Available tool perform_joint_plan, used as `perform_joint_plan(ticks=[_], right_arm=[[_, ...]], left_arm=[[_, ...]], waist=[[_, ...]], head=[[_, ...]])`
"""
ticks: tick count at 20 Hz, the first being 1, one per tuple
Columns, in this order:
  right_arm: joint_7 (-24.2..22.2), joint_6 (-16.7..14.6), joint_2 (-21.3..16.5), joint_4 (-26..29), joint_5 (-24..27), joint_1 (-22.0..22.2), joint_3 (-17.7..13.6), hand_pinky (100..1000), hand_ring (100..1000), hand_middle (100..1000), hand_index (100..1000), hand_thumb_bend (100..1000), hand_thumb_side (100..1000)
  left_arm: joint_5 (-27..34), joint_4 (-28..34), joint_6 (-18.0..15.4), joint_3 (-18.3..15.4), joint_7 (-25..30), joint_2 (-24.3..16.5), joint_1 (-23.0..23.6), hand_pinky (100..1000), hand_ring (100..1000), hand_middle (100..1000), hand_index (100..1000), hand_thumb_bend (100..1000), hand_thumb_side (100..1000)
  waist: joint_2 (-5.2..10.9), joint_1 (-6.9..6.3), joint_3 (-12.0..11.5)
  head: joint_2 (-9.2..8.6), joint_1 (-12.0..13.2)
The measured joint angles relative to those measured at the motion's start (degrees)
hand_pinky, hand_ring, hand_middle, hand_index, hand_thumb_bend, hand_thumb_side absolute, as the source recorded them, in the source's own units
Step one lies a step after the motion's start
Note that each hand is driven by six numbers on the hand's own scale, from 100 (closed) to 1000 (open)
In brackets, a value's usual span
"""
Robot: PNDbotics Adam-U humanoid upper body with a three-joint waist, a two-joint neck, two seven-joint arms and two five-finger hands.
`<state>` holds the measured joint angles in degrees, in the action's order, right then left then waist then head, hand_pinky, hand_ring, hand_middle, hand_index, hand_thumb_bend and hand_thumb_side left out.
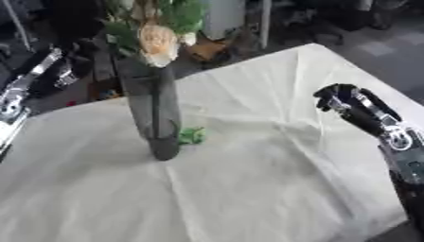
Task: Arrange flowers into the vase.
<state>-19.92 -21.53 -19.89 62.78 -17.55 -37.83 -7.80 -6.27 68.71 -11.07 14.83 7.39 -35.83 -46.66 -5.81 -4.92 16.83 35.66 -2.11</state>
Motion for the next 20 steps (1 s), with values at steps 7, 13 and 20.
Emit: perform_joint_plan(ticks=[7, 13, 20], right_arm=[[0.5, -0.3, 0.1, -0.4, 0.0, 0.0, 0.0, 631, 641, 532, 721, 273, 809], [1.1, -0.4, 0.7, -0.5, 0.1, 0.0, -0.3, 631, 644, 536, 722, 270, 811], [2.1, -0.4, 1.6, -0.5, 0.8, 0.7, -0.3, 629, 648, 540, 720, 258, 810]], left_arm=[[10.1, 10.1, 1.0, -1.3, -3.9, -2.2, 6.4, 749, 814, 788, 825, 1000, 1000], [17.3, 20.0, 1.4, -3.6, -7.6, -2.5, 14.6, 741, 807, 780, 820, 1000, 1000], [19.6, 28.0, 1.6, -6.0, -10.4, -1.2, 21.6, 742, 805, 779, 819, 1000, 1000]], waist=[[0.05, 1.47, -2.2], [0.77, 2.73, -4.8], [1.97, 3.87, -7.4]], head=[[0.09, 0.0], [1.09, 0.0], [3.03, -0.2]])
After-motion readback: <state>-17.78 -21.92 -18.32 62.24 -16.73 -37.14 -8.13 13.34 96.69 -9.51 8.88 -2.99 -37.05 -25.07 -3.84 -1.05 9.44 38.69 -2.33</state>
